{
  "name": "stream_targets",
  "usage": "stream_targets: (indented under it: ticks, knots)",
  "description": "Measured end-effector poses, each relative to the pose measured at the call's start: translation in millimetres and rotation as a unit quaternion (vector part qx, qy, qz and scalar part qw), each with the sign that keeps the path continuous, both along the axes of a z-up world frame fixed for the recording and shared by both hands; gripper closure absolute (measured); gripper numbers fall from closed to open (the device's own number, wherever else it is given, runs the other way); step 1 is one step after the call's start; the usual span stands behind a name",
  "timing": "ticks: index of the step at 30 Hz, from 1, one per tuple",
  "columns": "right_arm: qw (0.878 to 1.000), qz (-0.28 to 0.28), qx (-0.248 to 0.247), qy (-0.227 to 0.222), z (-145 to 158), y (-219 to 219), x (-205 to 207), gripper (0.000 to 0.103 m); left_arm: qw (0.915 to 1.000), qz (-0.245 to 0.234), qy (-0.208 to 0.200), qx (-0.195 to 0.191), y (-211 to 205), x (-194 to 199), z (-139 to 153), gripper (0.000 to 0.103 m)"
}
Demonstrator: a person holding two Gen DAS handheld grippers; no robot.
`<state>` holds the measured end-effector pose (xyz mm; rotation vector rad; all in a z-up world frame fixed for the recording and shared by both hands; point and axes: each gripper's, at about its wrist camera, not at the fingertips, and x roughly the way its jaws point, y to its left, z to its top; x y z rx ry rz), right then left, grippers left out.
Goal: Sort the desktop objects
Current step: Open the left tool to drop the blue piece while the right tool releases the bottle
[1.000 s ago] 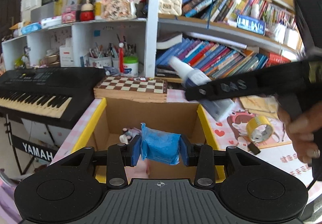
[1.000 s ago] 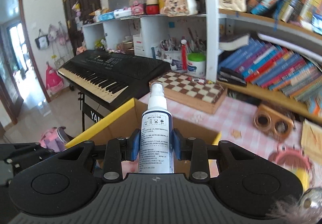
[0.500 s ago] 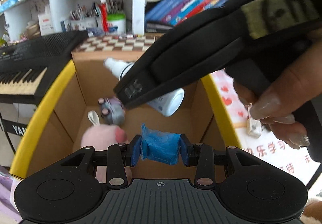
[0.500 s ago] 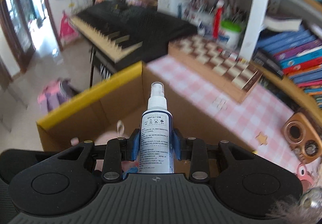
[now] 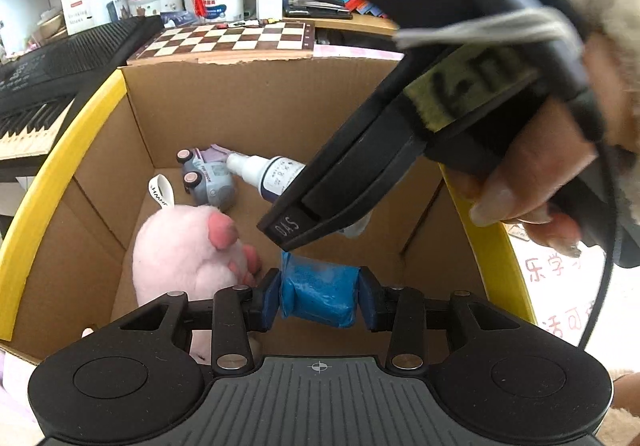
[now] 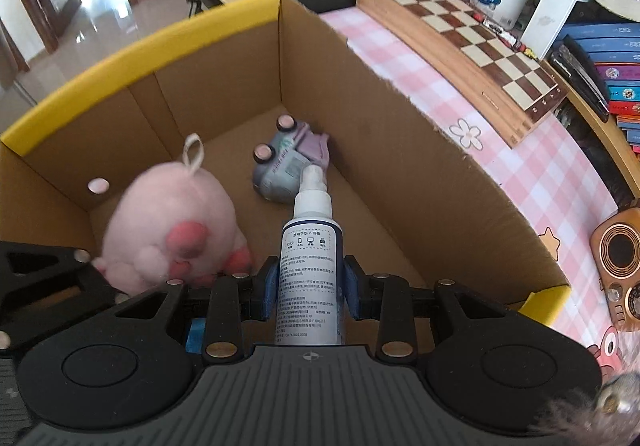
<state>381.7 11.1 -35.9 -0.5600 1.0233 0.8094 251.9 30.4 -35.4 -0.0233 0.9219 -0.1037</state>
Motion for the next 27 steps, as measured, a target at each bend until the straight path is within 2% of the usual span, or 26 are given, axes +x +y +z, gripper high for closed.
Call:
stream_targets:
  ticks: [4, 6, 13, 17, 22, 27]
  knots:
    - [1.0, 0.0, -0.005, 0.002, 0, -1, 1, 0.072, 1.0, 0.003, -0.002, 0.0, 0, -4, 0, 0.062]
    - [1.0, -0.005, -0.004, 0.002, 0, -1, 3, 0.072, 1.0, 0.004, -0.004, 0.005, 0, -2, 0, 0.05]
    - [0.999, -0.031, 0.022, -0.019, 13, -9, -2, 0.069, 0.9992, 0.025, -0.021, 0.021, 1, -3, 7, 0.036]
    - [0.996, -0.052, 0.061, -0.036, 28, -18, -6, 0.067, 0.9975, 0.033, -0.054, 0.031, 0, -18, 21, 0.022]
    - [0.986, -0.083, 0.122, -0.08, 61, -44, -30, 0.06, 0.9936, 0.048, -0.097, 0.034, 4, -44, 40, 0.02]
    - [0.97, -0.122, 0.161, -0.135, 91, -77, -62, 0.055, 0.9854, 0.081, -0.145, 0.037, 19, -74, 61, 0.017]
